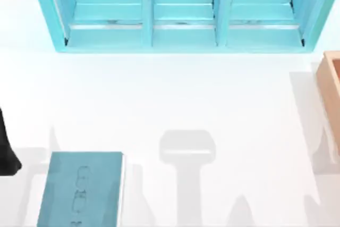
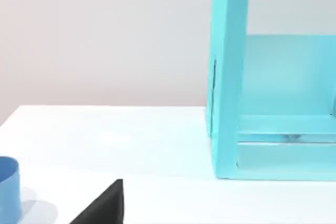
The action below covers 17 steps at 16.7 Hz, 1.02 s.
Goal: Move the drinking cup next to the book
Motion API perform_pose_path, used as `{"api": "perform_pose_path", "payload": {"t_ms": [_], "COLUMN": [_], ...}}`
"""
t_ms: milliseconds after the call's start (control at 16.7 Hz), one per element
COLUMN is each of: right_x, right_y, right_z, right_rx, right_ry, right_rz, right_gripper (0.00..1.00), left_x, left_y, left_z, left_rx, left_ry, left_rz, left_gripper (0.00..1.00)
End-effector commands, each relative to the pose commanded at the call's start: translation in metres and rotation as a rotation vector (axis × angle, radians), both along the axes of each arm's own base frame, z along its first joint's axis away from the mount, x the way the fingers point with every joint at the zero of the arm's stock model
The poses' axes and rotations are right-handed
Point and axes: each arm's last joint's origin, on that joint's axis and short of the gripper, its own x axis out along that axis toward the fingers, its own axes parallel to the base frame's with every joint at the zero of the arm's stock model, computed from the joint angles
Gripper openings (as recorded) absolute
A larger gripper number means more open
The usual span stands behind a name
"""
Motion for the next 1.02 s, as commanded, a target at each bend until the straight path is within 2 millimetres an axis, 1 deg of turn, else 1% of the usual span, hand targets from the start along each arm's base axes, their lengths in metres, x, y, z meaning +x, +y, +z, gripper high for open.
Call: {"api": "perform_pose_path", "payload": {"t_ms": [180,300,420,600,720,780,900,1020], "right_x": [0.0,0.0,0.0,0.0,0.0,0.0,0.0,0.0], "right_y": [0.0,0.0,0.0,0.0,0.0,0.0,0.0,0.0], "right_z": [0.0,0.0,0.0,0.0,0.0,0.0,0.0,0.0], "right_rx": [0.0,0.0,0.0,0.0,0.0,0.0,0.0,0.0], "right_ry": [0.0,0.0,0.0,0.0,0.0,0.0,0.0,0.0], "right_rz": [0.0,0.0,0.0,0.0,0.0,0.0,0.0,0.0], "right_gripper": [1.0,1.0,1.0,1.0,1.0,1.0,1.0,1.0], "left_x": [0.0,0.0,0.002,0.013,0.03,0.043,0.077,0.123], "left_y": [0.0,0.0,0.0,0.0,0.0,0.0,0.002,0.004], "left_z": [0.002,0.011,0.029,0.07,0.102,0.118,0.148,0.168], "left_rx": [0.008,0.049,0.126,0.291,0.426,0.498,0.645,0.785], "left_ry": [0.006,0.036,0.094,0.223,0.339,0.403,0.541,0.684], "left_rz": [0.001,0.004,0.004,-0.012,-0.043,-0.066,-0.132,-0.223], "left_gripper": [1.0,1.0,1.0,1.0,1.0,1.0,1.0,1.0]}}
